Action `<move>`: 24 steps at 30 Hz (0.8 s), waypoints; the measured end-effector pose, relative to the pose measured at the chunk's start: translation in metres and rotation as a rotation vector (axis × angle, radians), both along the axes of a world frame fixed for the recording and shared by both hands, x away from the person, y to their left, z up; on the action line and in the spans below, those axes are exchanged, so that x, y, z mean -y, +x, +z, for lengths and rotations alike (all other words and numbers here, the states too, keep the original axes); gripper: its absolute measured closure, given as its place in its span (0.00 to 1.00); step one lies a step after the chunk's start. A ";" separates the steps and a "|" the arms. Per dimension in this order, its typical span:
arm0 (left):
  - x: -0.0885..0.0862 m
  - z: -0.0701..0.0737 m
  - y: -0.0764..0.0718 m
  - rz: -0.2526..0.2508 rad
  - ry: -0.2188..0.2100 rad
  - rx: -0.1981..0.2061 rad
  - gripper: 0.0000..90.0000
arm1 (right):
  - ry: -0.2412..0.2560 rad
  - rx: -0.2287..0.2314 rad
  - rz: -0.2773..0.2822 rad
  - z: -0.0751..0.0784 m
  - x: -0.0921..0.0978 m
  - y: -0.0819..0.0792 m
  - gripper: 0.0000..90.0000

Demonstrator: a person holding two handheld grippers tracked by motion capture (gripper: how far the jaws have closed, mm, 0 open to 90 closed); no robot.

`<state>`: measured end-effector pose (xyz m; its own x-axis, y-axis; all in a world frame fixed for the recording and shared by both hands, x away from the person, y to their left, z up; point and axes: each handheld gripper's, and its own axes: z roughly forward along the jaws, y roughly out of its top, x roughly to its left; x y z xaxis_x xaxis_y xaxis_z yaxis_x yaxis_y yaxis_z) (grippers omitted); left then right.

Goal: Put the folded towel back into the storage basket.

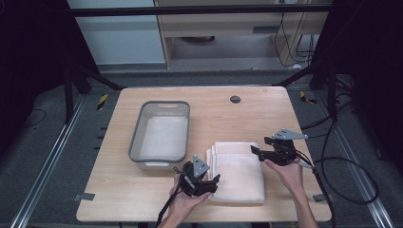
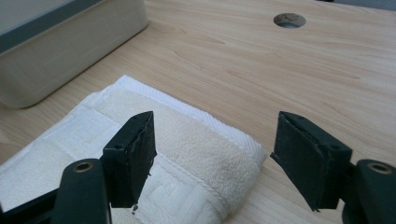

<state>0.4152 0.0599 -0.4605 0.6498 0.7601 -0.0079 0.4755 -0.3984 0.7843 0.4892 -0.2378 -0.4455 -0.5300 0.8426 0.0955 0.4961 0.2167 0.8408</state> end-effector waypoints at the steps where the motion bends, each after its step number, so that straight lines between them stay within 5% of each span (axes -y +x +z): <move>1: 0.001 -0.002 0.000 -0.003 0.004 -0.004 0.33 | 0.002 -0.006 -0.002 -0.001 0.000 0.000 0.33; 8: 0.007 -0.013 -0.001 -0.021 0.037 -0.021 0.31 | -0.034 -0.034 0.009 -0.012 -0.006 0.004 0.33; 24: 0.007 -0.025 -0.002 -0.017 0.023 -0.057 0.30 | -0.049 -0.102 -0.003 -0.030 -0.006 0.006 0.34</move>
<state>0.4130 0.0529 -0.4855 0.6618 0.7491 -0.0284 0.5122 -0.4242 0.7468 0.4951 -0.2322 -0.4755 -0.5170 0.8491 0.1080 0.5794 0.2544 0.7743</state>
